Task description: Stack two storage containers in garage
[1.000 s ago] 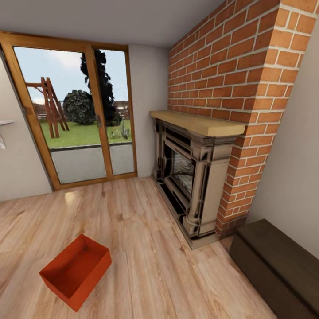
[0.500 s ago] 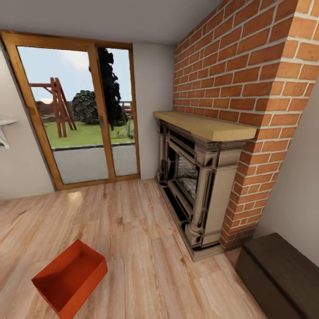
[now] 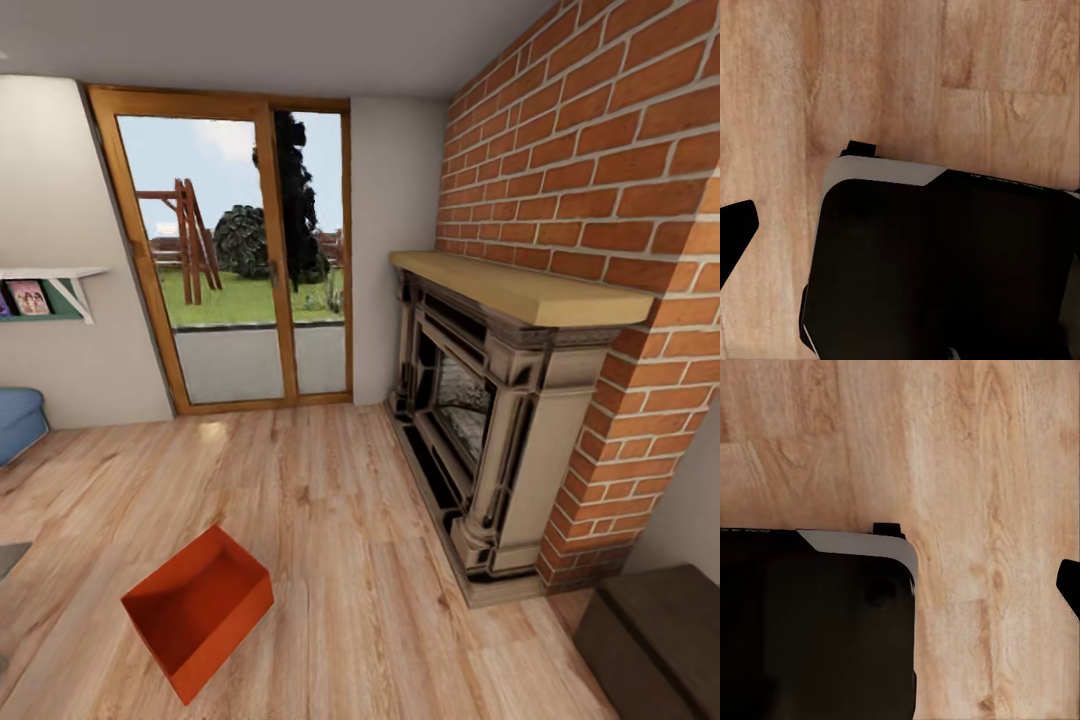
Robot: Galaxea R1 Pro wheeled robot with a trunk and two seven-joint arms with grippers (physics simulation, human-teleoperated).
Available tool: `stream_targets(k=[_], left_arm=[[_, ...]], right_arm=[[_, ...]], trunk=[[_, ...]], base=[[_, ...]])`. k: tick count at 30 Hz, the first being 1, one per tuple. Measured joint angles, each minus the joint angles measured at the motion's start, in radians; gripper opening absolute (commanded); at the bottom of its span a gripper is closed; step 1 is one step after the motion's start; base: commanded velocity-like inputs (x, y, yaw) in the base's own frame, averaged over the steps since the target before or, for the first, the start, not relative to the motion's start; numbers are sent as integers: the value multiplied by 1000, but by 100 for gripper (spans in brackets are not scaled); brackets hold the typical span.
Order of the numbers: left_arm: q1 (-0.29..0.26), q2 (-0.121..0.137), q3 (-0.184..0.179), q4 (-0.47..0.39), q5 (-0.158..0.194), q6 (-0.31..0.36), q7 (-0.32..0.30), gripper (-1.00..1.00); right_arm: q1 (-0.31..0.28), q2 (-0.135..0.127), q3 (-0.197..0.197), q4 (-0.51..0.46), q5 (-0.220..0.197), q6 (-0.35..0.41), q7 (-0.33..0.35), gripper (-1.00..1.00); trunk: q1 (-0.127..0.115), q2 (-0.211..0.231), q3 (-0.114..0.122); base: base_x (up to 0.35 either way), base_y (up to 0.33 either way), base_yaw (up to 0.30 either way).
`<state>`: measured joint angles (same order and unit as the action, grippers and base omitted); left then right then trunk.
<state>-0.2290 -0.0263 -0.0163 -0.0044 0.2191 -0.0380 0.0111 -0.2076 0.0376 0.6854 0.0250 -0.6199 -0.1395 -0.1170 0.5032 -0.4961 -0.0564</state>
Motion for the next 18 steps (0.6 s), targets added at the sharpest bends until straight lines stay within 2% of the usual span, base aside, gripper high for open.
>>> stream_targets(k=[4,10,18], left_arm=[[0,-1,0,0,1,0,0,100],[0,0,0,0,1,0,0,100],[0,0,0,0,1,0,0,100]], right_arm=[[0,0,0,0,0,0,0,100],[0,0,0,0,1,0,0,100],[0,0,0,0,1,0,0,100]], trunk=[[0,0,0],[-1,0,0],[0,0,0]], base=[[80,-1,274],[291,-92,274],[276,-162,274]])
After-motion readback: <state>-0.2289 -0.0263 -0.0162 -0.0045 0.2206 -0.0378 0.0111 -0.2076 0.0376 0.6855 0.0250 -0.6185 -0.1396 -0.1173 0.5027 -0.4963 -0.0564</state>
